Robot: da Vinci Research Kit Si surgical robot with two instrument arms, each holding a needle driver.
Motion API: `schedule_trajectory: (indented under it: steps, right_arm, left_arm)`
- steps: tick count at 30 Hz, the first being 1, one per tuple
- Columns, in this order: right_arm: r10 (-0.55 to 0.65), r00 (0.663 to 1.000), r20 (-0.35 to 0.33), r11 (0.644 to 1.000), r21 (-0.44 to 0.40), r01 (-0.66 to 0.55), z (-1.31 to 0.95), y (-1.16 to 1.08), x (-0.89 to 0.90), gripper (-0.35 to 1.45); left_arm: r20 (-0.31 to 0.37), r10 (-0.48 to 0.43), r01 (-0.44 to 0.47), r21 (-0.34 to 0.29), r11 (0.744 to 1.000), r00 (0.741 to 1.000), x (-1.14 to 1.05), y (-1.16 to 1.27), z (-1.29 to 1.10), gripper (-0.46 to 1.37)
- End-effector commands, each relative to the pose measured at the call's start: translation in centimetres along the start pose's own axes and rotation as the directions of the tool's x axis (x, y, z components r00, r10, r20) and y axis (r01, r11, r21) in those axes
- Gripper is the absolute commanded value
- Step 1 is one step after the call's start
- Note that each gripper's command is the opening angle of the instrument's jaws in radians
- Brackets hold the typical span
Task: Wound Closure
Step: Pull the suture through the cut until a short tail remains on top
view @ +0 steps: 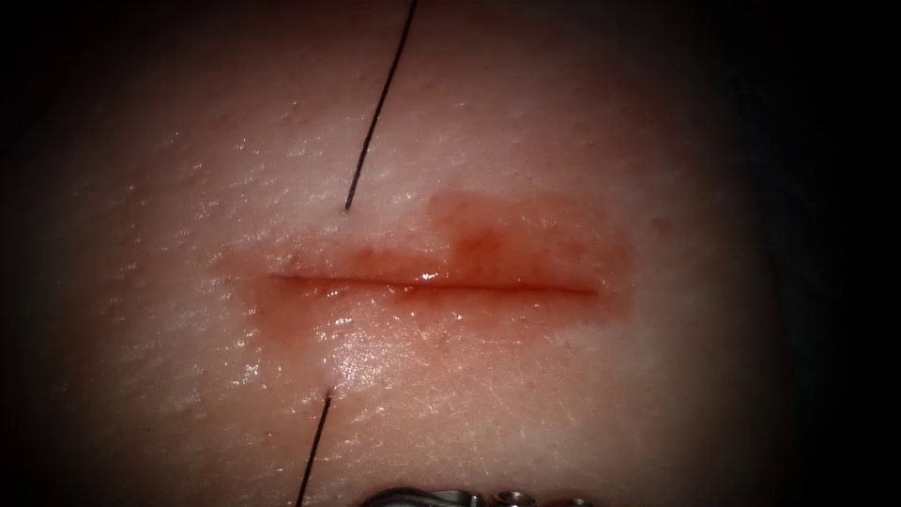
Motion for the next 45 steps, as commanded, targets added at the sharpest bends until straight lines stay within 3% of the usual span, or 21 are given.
schedule_trajectory:
  steps: [1,12,19,20,21,23,25,30,33,39,45]
  right_arm:
    - [0.001,1.0,-0.005,1.0,0.008,-0.001,0.03,-0.04,0.04,-0.35]
    - [0.021,0.999,-0.045,0.994,0.11,-0.016,0.3,-0.28,0.25,-0.35]
    - [0.014,0.999,-0.052,0.991,0.13,-0.007,0.34,-0.23,0.26,-0.35]
    - [0.013,0.999,-0.05,0.993,0.117,-0.007,0.32,-0.21,0.25,-0.12]
    - [0.02,0.998,-0.052,0.996,0.092,-0.015,0.29,-0.2,0.24,0.24]
    - [0.017,0.999,-0.042,1.0,0.003,-0.017,0.2,-0.15,0.21,1.13]
    - [0.018,0.999,-0.033,0.997,-0.073,-0.02,0.07,-0.11,0.18,1.39]
    - [0.021,1.0,-0.022,0.993,-0.112,-0.023,-0.3,-0.08,0.16,1.4]
    - [0.015,0.998,-0.059,0.988,-0.156,-0.024,-0.56,-0.03,0.17,1.39]
    - [-0.004,0.998,-0.069,0.974,-0.227,-0.012,-1.0,0.19,0.14,1.34]
    - [-0.01,0.998,-0.057,0.961,-0.276,-0.006,-1.22,0.46,0.05,1.36]
  left_arm:
    - [0.0,0.0,0.0,-0.003,1.0,1.0,0.0,0.0,0.0,-0.35]
    - [0.0,0.0,0.0,-0.003,1.0,1.0,0.0,0.0,0.0,-0.35]
    - [0.001,0.0,0.0,-0.003,1.0,1.0,0.0,0.01,0.0,-0.35]
    - [0.0,0.001,-0.001,-0.003,1.0,1.0,0.0,0.01,0.0,-0.35]
    - [0.0,0.001,-0.001,-0.003,1.0,1.0,0.0,0.01,0.0,-0.35]
    - [0.0,0.001,-0.001,-0.003,1.0,1.0,0.0,0.01,0.0,-0.35]
    - [0.0,0.0,0.0,-0.004,1.0,1.0,0.0,0.0,0.0,-0.35]
    - [0.001,0.0,0.0,-0.003,1.0,1.0,0.0,0.0,0.01,-0.35]
    - [0.001,0.0,0.0,-0.002,1.0,1.0,0.0,0.01,0.02,-0.35]
    - [-0.001,-0.001,0.001,-0.002,1.0,1.0,0.01,0.03,0.05,-0.35]
    - [-0.003,-0.001,0.001,-0.003,1.0,1.0,0.01,0.03,0.04,-0.35]
